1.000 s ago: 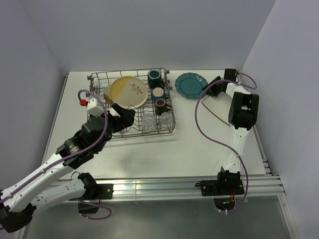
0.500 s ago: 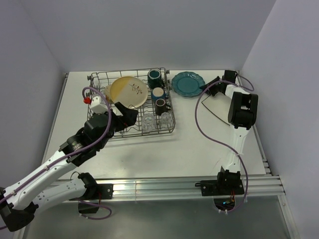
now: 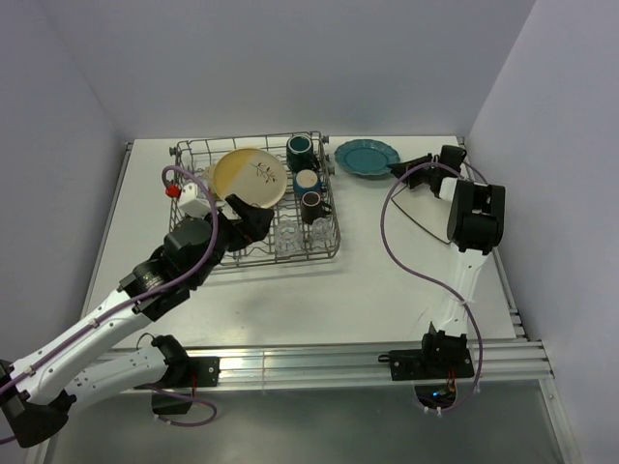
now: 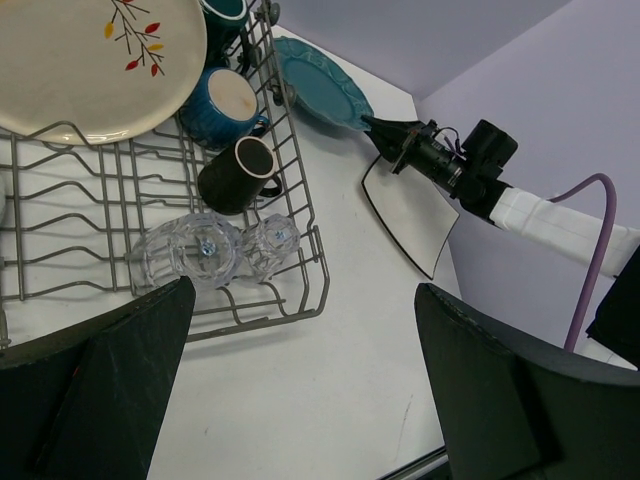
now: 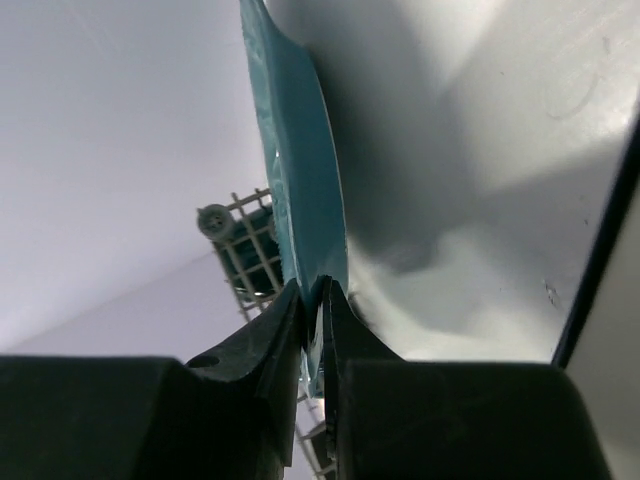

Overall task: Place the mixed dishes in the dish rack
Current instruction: Grab a plate with the right arm

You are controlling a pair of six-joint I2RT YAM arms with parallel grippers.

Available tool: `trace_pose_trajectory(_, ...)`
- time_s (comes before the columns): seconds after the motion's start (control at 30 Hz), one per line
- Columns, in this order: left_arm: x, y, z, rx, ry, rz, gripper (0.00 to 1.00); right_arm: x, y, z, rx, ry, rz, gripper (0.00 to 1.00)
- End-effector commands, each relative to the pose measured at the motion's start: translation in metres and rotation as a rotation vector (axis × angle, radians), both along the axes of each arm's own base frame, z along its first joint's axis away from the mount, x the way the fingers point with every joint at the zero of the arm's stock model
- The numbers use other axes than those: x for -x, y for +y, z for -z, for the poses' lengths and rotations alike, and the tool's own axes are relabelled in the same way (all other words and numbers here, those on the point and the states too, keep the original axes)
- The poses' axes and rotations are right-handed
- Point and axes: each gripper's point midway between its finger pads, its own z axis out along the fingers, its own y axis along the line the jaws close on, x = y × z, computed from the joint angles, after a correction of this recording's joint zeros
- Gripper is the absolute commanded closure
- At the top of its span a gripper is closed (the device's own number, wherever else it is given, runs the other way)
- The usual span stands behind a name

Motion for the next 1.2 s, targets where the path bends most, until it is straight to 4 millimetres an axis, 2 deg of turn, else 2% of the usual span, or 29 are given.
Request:
trace_pose_trajectory(0.0,-0.002,-0.007,-0.018,0.058,-0.037,0.021,0.01,-0.007,-0.003,-0.109,-0.082,-0.253,-0.008,1.0)
trace_pose_trajectory(0.27,-0.005,-0.012,-0.019,0.086,-0.049,0.037,0.01,0.003,-0.006,-0.128,-0.125,-0.29,-0.005,1.0)
trace_pose_trajectory(0.63,-0.02,-0.045,-0.01,0.111,-0.034,0.13,0.01,0.02,-0.004,-0.136,-0.11,-0.313,-0.037,1.0)
trace_pose_trajectory(0.67,-0.023,-0.049,-0.004,0.103,-0.018,0.134,0.01,0.022,-0.004,-0.137,-0.11,-0.315,-0.041,1.0)
trace_pose_trajectory(0.73,-0.029,-0.056,-0.011,0.134,-0.034,0.15,0.01,0.025,-0.002,-0.14,-0.105,-0.323,-0.049,1.0)
trace_pose_trajectory(0.93,-0.05,-0.077,-0.013,0.186,-0.011,0.21,0.02,0.04,0.003,-0.155,-0.107,-0.35,-0.074,1.0)
trace_pose_trajectory(0.97,-0.055,-0.081,-0.006,0.185,0.009,0.22,0.03,0.042,0.004,-0.156,-0.11,-0.352,-0.082,1.0)
trace_pose_trajectory(1.1,-0.069,-0.092,-0.009,0.219,0.025,0.245,0.03,0.052,0.008,-0.168,-0.117,-0.371,-0.099,1.0)
trace_pose_trajectory(1.17,-0.079,-0.096,-0.002,0.219,0.045,0.242,0.03,0.058,0.01,-0.173,-0.123,-0.38,-0.106,1.0)
